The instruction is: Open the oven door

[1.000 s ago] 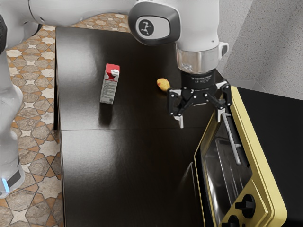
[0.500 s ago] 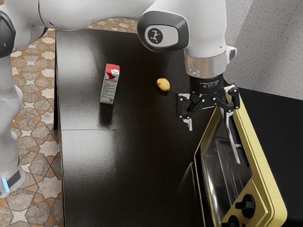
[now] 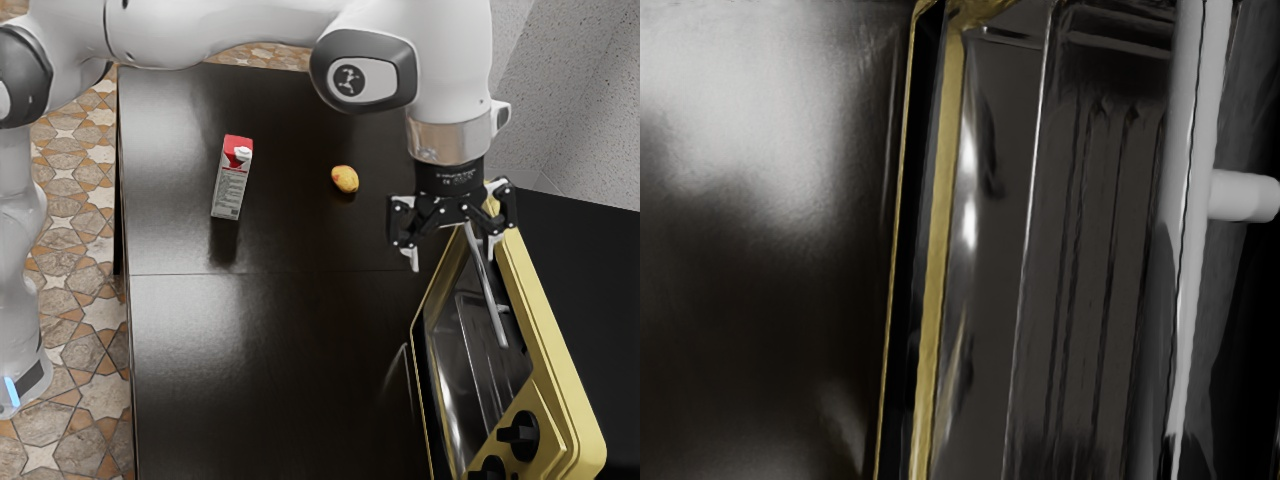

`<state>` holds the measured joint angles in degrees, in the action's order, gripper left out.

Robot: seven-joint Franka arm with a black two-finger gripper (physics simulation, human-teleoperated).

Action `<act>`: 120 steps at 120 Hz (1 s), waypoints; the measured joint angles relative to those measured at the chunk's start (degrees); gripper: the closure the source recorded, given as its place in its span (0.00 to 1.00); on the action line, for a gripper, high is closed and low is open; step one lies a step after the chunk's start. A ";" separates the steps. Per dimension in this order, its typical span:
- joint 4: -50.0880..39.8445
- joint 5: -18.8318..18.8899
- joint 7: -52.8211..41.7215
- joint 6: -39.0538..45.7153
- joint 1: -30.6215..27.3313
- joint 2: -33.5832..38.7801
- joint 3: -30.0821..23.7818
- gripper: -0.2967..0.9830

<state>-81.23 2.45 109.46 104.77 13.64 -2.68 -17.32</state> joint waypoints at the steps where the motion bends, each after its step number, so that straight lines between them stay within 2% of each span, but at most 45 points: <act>1: -0.01 0.00 -0.04 0.00 -0.03 -0.01 0.01 0.23; 38: -2.29 -0.80 -1.05 0.62 -0.01 -0.74 0.78 0.23; 60: -5.49 -2.63 -1.69 1.25 0.87 0.55 2.18 0.24; 72: -8.71 -3.11 -2.00 2.24 -0.18 2.83 1.26 0.24; 102: -17.56 -4.77 -2.55 4.64 1.61 9.45 3.56 0.24; 120: -23.09 -5.46 -2.80 6.74 -0.12 13.26 3.37 0.25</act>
<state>-104.32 -3.01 106.66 111.51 13.51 10.57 -13.95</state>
